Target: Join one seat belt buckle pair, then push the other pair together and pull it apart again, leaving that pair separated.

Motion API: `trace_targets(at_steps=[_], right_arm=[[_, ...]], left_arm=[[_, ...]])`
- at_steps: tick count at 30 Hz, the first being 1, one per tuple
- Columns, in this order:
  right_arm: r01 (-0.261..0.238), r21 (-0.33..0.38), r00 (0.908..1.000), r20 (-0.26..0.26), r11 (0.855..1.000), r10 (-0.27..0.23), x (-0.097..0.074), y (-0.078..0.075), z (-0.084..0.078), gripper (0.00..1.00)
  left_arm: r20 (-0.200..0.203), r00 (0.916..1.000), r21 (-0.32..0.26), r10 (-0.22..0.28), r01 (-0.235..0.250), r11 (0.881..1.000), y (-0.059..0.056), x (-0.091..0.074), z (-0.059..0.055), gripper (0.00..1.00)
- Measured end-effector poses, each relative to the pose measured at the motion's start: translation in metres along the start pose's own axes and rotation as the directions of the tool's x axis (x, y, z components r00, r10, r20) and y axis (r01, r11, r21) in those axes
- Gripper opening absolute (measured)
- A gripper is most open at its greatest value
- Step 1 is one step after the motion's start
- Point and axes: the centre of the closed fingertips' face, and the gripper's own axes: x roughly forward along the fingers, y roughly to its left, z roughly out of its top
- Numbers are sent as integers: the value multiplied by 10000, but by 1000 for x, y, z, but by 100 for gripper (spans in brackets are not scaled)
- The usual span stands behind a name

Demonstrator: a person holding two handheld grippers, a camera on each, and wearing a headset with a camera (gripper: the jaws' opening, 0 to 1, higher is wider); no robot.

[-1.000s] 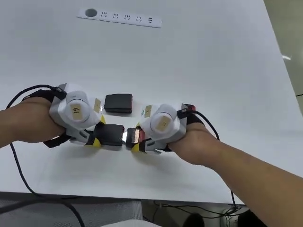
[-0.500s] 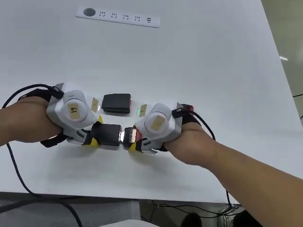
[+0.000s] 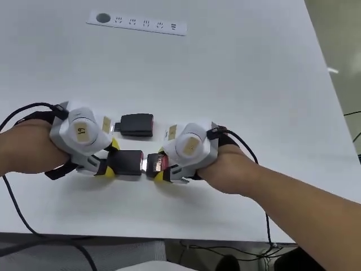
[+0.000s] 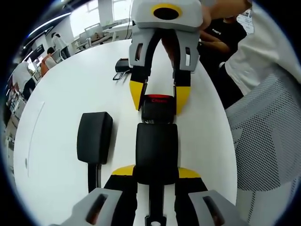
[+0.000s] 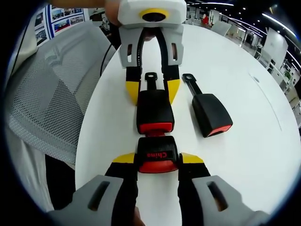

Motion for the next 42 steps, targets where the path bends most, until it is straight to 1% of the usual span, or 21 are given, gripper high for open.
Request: trace_targets(at_steps=[5,12,13,14,16,17,19,21,22,23,25,28,29,32,34,36,38,39,40,41,42], right_arm=[[-81,262,9999,140,9996,78,0,0,0,30],[-67,100,10000,61,9999,66,1,2,0,32],[-83,127,10000,49,9999,83,0,3,0,32],[-45,75,10000,61,10000,45,0,2,0,32],[-65,-45,10000,18,10000,65,0,4,0,33],[-78,5,10000,41,10000,78,0,4,0,33],[-96,80,9999,65,9999,95,-1,4,-1,33],[-97,131,9999,-82,9999,98,0,3,-5,34],[-116,96,9999,-6,9999,116,0,3,-4,34],[-107,286,9999,10,9995,107,-1,2,-3,34],[-35,276,10000,51,9996,34,-3,2,-2,34],[21,528,9997,253,9986,-34,-8,3,3,34],[41,506,9995,295,9987,-56,-11,4,5,34],[42,534,9986,515,9986,-70,-21,5,10,33],[123,517,9976,669,9986,-157,-30,4,15,33],[123,566,9970,752,9983,-165,-42,4,18,31],[285,415,9968,740,9987,-315,-47,-1,17,32],[377,419,9964,745,9984,-407,-51,-4,16,32],[456,404,9962,728,9981,-484,-54,-7,14,32],[556,408,9957,722,9976,-584,-57,-12,11,32],[624,412,9955,685,9972,-651,-59,-16,8,32]], left_arm=[[98,9999,-158,25,-23,9999,0,-1,1,29],[-33,10000,-272,49,-50,9996,-1,-2,1,31],[-34,9999,-230,95,-96,9997,-1,-2,0,31],[-132,9997,41,192,-192,9998,-1,-2,0,31],[-134,9997,-76,198,-199,9998,-1,-2,2,32],[-117,9997,-131,224,-225,9997,1,-3,1,32],[-120,9996,-116,246,-247,9996,0,-3,2,32],[-91,9997,-219,246,-248,9995,0,-3,2,33],[-87,9997,-183,246,-248,9995,-1,-3,2,33],[-107,9996,-248,277,-279,9993,-1,-3,2,33],[-174,9989,-562,428,-437,9975,0,-5,1,34],[223,9975,-1229,674,-642,9903,3,-11,9,40],[383,9963,-1141,771,-723,9908,5,-16,12,41],[485,9945,-1131,927,-868,9898,6,-26,16,44],[695,9920,-1188,1057,-970,9882,10,-32,21,45],[808,9902,-1094,1135,-1043,9885,13,-39,28,44],[839,9882,-1036,1280,-1191,9875,17,-42,32,44],[986,9852,-1058,1401,-1296,9859,21,-43,38,44],[1052,9844,-1105,1407,-1290,9855,22,-44,41,45],[1140,9832,-1089,1427,-1304,9855,24,-45,47,45],[1121,9830,-1044,1452,-1336,9855,26,-44,48,46]])
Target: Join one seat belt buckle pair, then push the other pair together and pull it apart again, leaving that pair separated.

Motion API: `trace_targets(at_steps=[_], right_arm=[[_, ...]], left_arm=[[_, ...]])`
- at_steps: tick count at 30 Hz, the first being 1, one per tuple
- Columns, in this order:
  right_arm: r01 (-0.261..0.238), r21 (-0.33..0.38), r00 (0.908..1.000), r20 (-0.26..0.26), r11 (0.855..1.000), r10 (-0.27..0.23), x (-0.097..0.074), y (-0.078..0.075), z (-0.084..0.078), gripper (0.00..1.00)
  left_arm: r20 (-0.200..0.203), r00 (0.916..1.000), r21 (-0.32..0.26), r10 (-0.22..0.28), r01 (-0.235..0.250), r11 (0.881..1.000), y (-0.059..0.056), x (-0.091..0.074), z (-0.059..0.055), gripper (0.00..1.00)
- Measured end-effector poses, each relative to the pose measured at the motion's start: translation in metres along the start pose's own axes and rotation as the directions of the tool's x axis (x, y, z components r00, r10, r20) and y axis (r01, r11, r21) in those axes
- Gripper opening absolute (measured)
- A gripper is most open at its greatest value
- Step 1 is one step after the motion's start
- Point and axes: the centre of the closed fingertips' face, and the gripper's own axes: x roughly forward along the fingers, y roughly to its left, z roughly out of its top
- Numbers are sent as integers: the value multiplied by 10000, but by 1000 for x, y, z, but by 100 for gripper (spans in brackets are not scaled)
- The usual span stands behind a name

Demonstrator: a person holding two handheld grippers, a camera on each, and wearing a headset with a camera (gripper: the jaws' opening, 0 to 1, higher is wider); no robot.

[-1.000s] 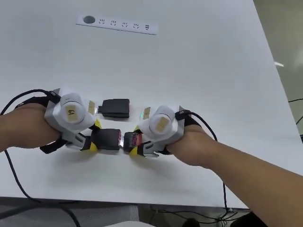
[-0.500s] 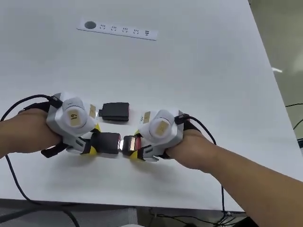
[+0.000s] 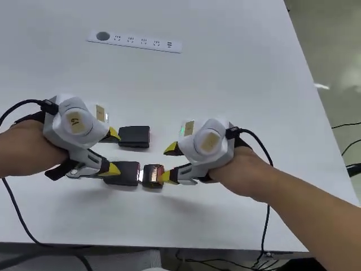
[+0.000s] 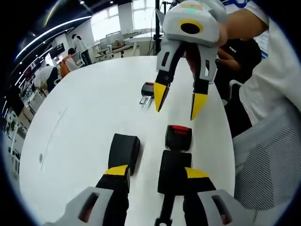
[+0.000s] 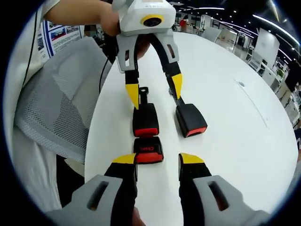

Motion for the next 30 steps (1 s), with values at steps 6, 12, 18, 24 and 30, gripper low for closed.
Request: trace_targets(at_steps=[6,12,18,24,30], right_arm=[[443,138,9984,-348,9989,-438,-15,-25,-24,32],[966,418,9927,-771,9944,-932,-32,-54,-57,32],[1155,594,9889,-1013,9915,-1091,-39,-70,-74,32],[1149,573,9863,-1259,9917,-1070,-41,-80,-90,33],[938,483,9843,-1548,9944,-853,-37,-79,-103,33]], left_arm=[[110,9999,375,-27,23,9993,14,12,8,48],[66,9998,338,200,-202,9992,41,19,13,53],[-121,9999,307,92,-88,9995,49,31,5,54],[-158,9996,-59,-246,245,9997,55,44,-1,54],[-596,9970,393,-490,514,9979,58,52,-9,52]])
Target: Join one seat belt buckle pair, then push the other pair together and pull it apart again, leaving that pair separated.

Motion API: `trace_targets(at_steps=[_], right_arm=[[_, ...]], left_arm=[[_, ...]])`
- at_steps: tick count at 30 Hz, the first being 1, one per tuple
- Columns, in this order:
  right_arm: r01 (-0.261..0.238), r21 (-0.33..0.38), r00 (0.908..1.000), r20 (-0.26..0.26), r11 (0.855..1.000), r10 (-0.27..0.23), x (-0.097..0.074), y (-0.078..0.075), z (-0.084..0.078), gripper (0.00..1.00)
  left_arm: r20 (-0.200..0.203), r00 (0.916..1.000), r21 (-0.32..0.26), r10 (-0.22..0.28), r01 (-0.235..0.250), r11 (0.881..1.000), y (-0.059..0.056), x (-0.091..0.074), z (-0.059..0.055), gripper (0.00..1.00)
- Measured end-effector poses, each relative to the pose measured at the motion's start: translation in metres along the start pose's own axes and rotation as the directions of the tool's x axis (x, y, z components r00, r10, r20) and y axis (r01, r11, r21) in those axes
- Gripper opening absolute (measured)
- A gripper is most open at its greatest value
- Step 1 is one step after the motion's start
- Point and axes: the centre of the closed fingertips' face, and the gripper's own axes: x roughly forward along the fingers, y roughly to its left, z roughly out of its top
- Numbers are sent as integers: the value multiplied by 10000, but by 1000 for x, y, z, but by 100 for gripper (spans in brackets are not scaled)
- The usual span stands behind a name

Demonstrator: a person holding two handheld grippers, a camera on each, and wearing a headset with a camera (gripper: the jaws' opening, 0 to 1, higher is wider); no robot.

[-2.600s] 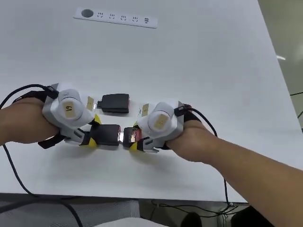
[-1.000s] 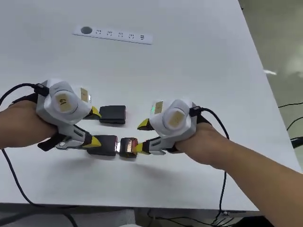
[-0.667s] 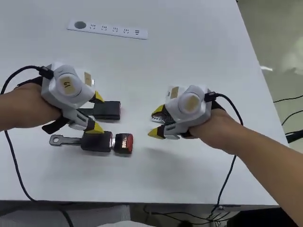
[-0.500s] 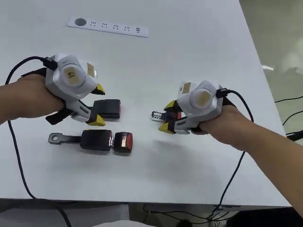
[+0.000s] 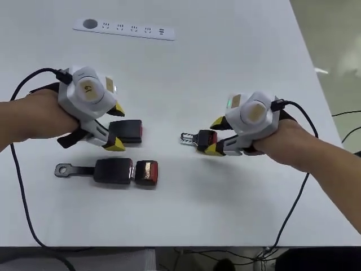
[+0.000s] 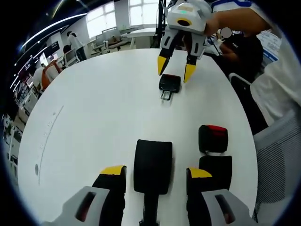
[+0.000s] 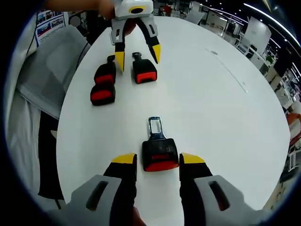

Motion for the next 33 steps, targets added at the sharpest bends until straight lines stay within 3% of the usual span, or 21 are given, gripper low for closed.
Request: trace_targets(at_steps=[8,12,19,33], right_arm=[[-339,113,9994,-92,9994,340,21,-8,-13,33],[-463,-50,9989,-37,9989,463,18,-8,-8,33],[-847,-402,9964,-41,9956,846,20,-7,-5,33],[-970,-449,9952,94,9943,975,26,-4,7,33]], left_arm=[[-217,9991,47,-371,372,9993,-1,6,-2,46],[-366,9980,231,-510,519,9984,-3,9,-5,43],[-282,9976,362,-626,636,9973,-2,6,-6,40],[-283,9969,628,-739,755,9952,-4,6,-6,34]])
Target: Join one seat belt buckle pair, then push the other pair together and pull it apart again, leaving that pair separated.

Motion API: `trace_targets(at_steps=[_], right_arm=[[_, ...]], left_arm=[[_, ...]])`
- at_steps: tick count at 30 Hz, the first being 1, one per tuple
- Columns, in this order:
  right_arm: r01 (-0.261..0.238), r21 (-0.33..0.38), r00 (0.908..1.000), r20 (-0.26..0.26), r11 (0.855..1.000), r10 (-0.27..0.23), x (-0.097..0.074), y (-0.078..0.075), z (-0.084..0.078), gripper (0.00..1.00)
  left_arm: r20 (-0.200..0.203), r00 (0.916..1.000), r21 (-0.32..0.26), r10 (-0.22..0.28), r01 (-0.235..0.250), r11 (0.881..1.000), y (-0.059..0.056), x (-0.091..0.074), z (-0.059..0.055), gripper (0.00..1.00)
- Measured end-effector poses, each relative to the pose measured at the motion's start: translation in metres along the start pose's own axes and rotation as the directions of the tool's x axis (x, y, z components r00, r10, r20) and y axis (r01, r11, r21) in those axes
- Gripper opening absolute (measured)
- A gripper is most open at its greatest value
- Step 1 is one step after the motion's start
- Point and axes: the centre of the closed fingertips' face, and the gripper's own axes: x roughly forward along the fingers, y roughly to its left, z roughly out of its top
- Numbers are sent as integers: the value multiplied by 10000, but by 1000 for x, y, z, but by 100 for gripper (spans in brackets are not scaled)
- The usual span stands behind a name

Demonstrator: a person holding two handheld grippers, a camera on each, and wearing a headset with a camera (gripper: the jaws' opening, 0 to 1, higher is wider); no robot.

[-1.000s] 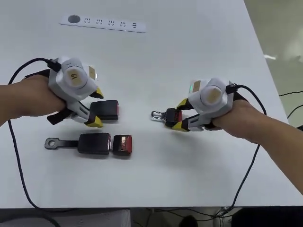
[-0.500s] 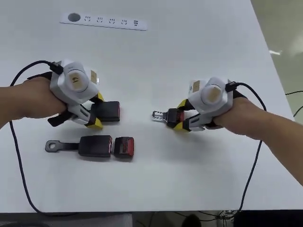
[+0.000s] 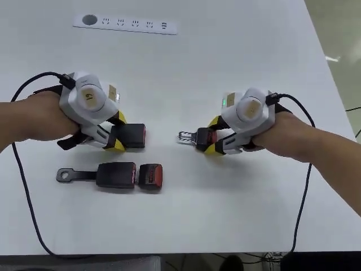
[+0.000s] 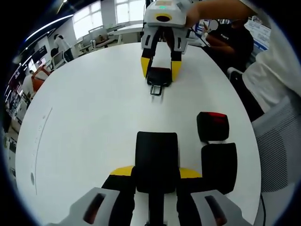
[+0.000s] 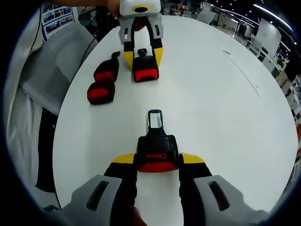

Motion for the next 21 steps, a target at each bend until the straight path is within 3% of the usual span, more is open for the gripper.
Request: trace_targets(at_steps=[11,21], right_arm=[[-152,-279,9998,158,9995,157,16,9,22,32],[-194,-374,9991,361,9991,208,33,19,53,32]], left_arm=[[-110,9999,72,-37,38,10000,-1,3,0,33],[-187,9998,154,-24,27,9999,-2,4,-1,33]])
